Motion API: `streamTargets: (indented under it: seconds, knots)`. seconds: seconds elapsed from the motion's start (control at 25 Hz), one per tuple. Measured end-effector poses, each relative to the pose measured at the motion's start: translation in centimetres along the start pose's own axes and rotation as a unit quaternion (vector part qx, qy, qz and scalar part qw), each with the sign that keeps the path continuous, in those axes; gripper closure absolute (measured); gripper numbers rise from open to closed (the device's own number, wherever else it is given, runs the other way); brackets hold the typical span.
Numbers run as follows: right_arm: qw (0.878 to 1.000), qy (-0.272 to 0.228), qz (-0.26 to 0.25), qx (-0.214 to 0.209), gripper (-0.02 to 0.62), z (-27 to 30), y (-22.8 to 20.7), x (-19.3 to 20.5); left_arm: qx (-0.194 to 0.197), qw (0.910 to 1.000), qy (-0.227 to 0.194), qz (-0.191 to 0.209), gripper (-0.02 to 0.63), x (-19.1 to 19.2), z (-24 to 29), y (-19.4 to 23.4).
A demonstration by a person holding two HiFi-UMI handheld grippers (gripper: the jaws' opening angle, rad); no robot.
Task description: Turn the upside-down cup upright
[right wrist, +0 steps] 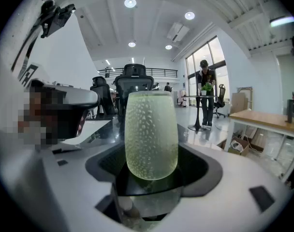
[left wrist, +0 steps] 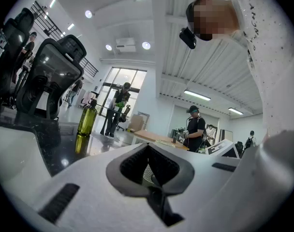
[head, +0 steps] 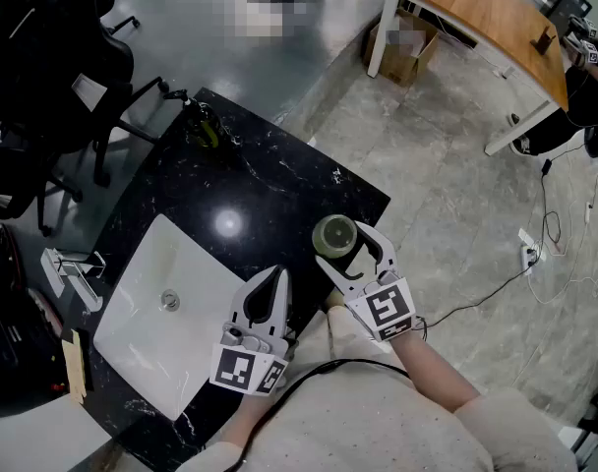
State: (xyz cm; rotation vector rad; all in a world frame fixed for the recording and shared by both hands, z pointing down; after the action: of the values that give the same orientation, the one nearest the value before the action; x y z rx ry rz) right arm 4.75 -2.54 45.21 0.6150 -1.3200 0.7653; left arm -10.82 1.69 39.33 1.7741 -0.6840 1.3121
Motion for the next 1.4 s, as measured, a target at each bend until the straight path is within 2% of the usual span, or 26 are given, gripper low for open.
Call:
streamTargets:
  seconds: [0.32,0.68,0.8,0.88,0.96,1.04,1.12,1.2,1.32,1.4]
  knots:
    - [1.0,-0.008,-0.007,0.003,0.278,0.8,-0.1,0.1,-0.004,1.0,-0.003,-0.001,0.598,0.1,0.4,0.7]
    - [1.0,0.008,-0.006,-0.007,0.278,0.8,-0.3,0.2,-0.009,0.9999,-0.005,-0.001,0.598,0.2,0.4,0.7]
    - [0.999,0.013,0.034,-0.02,0.278,0.6,-0.4,0.0,-0.012,0.9999,-0.006,-0.002,0.598,0.2,0.2,0.8]
    - [0.996,0.009,0.083,-0.029,0.278,0.4,-0.4,-0.5,-0.017,0.9998,-0.008,-0.002,0.598,0.1,0.0,0.9]
    - [0.988,0.007,0.149,-0.042,0.278,0.3,-0.3,-1.2,-0.023,0.9997,-0.012,-0.003,0.598,0.0,-0.1,1.0]
    - [0.97,0.011,0.233,-0.062,0.278,0.3,0.0,-1.7,-0.027,0.9995,-0.016,-0.003,0.598,-0.3,-0.3,1.1]
    - [0.94,0.015,0.328,-0.09,0.278,0.2,0.5,-2.1,-0.032,0.9993,-0.02,-0.002,0.598,-0.6,-0.6,1.3]
    - [0.897,0.019,0.425,-0.122,0.278,0.2,0.9,-2.2,-0.037,0.999,-0.023,-0.001,0.598,-1.0,-0.8,1.5]
    - [0.816,0.019,0.553,-0.166,0.278,0.0,1.6,-2.0,-0.043,0.9987,-0.027,0.002,0.598,-1.2,-1.0,1.6]
    - [0.767,0.012,0.613,-0.188,0.278,-0.1,2.0,-1.8,-0.046,0.9985,-0.029,0.003,0.598,-1.3,-1.1,1.6]
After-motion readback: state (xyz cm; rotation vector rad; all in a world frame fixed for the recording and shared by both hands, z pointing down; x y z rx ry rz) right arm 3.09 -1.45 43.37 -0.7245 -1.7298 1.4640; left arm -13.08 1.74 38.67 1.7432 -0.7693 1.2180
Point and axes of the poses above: the fingertips, and each gripper's own axes: z forward along the fingers, y to its left, x out of its underside, the point moved 6 cm from there along -z, backward along the fingers, and after that the axes turned 11 degrees about -y, right-handed, at the moved point
